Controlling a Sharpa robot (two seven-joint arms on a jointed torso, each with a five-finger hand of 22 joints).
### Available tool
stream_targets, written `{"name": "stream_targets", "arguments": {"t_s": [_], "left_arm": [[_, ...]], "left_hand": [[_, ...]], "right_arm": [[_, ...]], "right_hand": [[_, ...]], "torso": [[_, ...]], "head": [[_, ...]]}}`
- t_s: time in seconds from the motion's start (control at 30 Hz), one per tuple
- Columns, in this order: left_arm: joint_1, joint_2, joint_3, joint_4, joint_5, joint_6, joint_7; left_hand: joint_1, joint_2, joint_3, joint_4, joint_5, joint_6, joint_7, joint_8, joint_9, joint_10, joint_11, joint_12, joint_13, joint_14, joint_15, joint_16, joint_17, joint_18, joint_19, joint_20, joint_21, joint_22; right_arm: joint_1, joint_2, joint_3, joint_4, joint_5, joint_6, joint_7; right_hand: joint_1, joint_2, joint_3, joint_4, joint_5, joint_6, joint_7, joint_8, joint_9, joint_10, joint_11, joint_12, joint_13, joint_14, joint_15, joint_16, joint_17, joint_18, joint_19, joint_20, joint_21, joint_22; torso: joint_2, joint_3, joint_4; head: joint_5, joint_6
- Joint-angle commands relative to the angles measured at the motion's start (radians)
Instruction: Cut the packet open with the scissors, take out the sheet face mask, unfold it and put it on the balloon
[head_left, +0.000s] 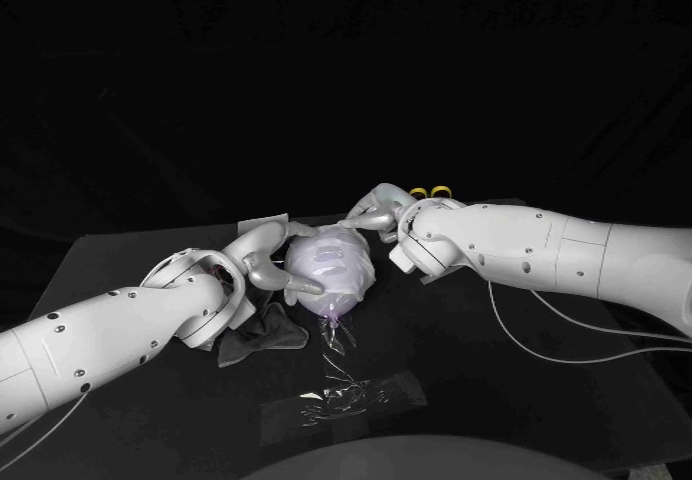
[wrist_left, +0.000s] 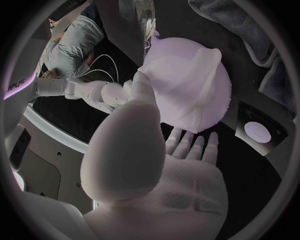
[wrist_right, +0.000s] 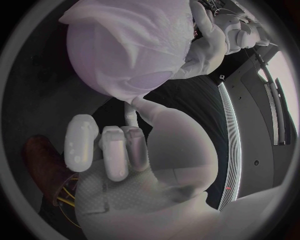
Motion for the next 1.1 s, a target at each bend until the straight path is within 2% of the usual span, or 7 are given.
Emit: {"name": "stream_targets", "arguments": {"t_s": [0.03, 0.3, 0.53, 0.63, 0.73, 0.9, 1.1], "left_arm": [[-0.003, 0.002, -0.003, 0.002, 0.004, 0.027, -0.006], [-0.003, 0.003, -0.003, 0.001, 0.004, 0.026, -0.007], [-0.003, 0.003, -0.003, 0.001, 0.004, 0.026, -0.007], [-0.003, 0.003, -0.003, 0.001, 0.004, 0.025, -0.007], [-0.003, 0.003, -0.003, 0.001, 0.004, 0.024, -0.007], [-0.003, 0.002, -0.003, 0.0, 0.004, 0.023, -0.007], [-0.003, 0.002, -0.003, 0.0, 0.004, 0.023, -0.008]], "left_hand": [[0.01, 0.004, 0.006, 0.002, -0.006, 0.006, 0.064, 0.004, 0.001, 0.006, -0.003, -0.006, 0.001, -0.01, -0.001, -0.006, -0.001, 0.009, -0.003, -0.002, -0.003, -0.001], [0.01, 0.004, 0.006, 0.002, -0.006, 0.006, 0.064, 0.004, 0.001, 0.006, -0.003, -0.006, 0.001, -0.01, -0.001, -0.006, -0.001, 0.009, -0.003, -0.002, -0.003, -0.001], [0.01, 0.004, 0.006, 0.002, -0.006, 0.006, 0.064, 0.004, 0.001, 0.006, -0.003, -0.006, 0.001, -0.01, -0.001, -0.006, -0.001, 0.009, -0.003, -0.002, -0.003, -0.001], [0.01, 0.004, 0.006, 0.002, -0.006, 0.006, 0.064, 0.004, 0.001, 0.006, -0.003, -0.006, 0.001, -0.01, -0.001, -0.006, -0.001, 0.009, -0.003, -0.002, -0.003, -0.001], [0.01, 0.004, 0.006, 0.002, -0.006, 0.006, 0.064, 0.004, 0.001, 0.006, -0.003, -0.006, 0.001, -0.01, -0.001, -0.006, -0.001, 0.009, -0.003, -0.002, -0.003, -0.001], [0.01, 0.004, 0.006, 0.002, -0.006, 0.006, 0.064, 0.004, 0.001, 0.006, -0.003, -0.006, 0.001, -0.01, -0.001, -0.006, -0.001, 0.009, -0.003, -0.002, -0.003, -0.001], [0.01, 0.004, 0.006, 0.002, -0.006, 0.006, 0.064, 0.004, 0.001, 0.006, -0.003, -0.006, 0.001, -0.01, -0.001, -0.006, -0.001, 0.009, -0.003, -0.002, -0.003, -0.001]], "right_arm": [[-0.001, 0.008, 0.0, -0.016, -0.163, 0.077, 0.05], [-0.001, 0.024, -0.001, -0.043, -0.349, 0.113, 0.109], [-0.001, 0.036, -0.002, -0.066, -0.422, 0.097, 0.141], [-0.001, 0.038, -0.002, -0.076, -0.426, 0.074, 0.142], [-0.001, 0.039, -0.002, -0.087, -0.415, 0.048, 0.141], [-0.001, 0.035, -0.002, -0.094, -0.377, 0.031, 0.137], [-0.001, 0.036, -0.002, -0.107, -0.35, 0.042, 0.115]], "right_hand": [[-0.01, -0.004, 0.032, -0.031, 0.003, 0.001, -0.011, 0.048, 0.079, 0.108, -0.007, 0.005, 0.263, 0.105, -0.005, 0.004, 0.263, -0.007, -0.001, -0.007, 0.004, 0.029], [-0.015, -0.009, 0.032, -0.034, 0.003, -0.002, -0.011, 0.05, 0.083, 0.108, -0.007, 0.005, 0.263, 0.105, -0.004, 0.004, 0.263, -0.007, -0.002, -0.007, 0.002, 0.029], [-0.023, -0.014, 0.031, -0.035, 0.003, -0.017, -0.008, 0.046, 0.086, 0.108, -0.004, 0.005, 0.263, 0.105, -0.003, 0.004, 0.263, -0.006, -0.007, -0.007, -0.003, 0.025], [-0.016, -0.019, 0.029, -0.047, 0.003, -0.068, 0.009, 0.023, 0.086, 0.108, 0.008, 0.005, 0.263, 0.105, 0.007, 0.004, 0.263, -0.002, -0.023, -0.001, -0.022, 0.008], [-0.033, -0.02, 0.009, -0.035, 0.003, -0.133, 0.042, -0.021, 0.073, 0.108, 0.037, 0.005, 0.263, 0.105, 0.029, 0.004, 0.263, 0.002, -0.044, 0.013, -0.047, -0.013], [-0.074, -0.045, -0.028, -0.005, 0.002, -0.205, 0.085, -0.088, 0.044, 0.108, 0.076, 0.005, 0.263, 0.105, 0.065, 0.004, 0.263, 0.008, -0.076, 0.04, -0.084, -0.044], [-0.07, -0.051, -0.038, -0.002, 0.002, -0.21, 0.092, -0.105, 0.035, 0.107, 0.083, 0.003, 0.262, 0.105, 0.073, 0.004, 0.263, 0.012, -0.087, 0.05, -0.097, -0.054]], "torso": [[0.0, 0.0002, 0.0005], [0.0, 0.0003, -0.0008], [-0.001, 0.0003, -0.0004], [-0.001, -0.0001, -0.0002], [-0.001, -0.0002, 0.0], [-0.001, 0.0002, -0.0005], [-0.001, 0.0007, -0.0006]], "head": [[0.0, -0.001], [0.001, 0.0], [0.001, 0.0], [0.002, 0.0], [0.003, 0.001], [0.006, 0.003], [0.006, 0.003]]}}
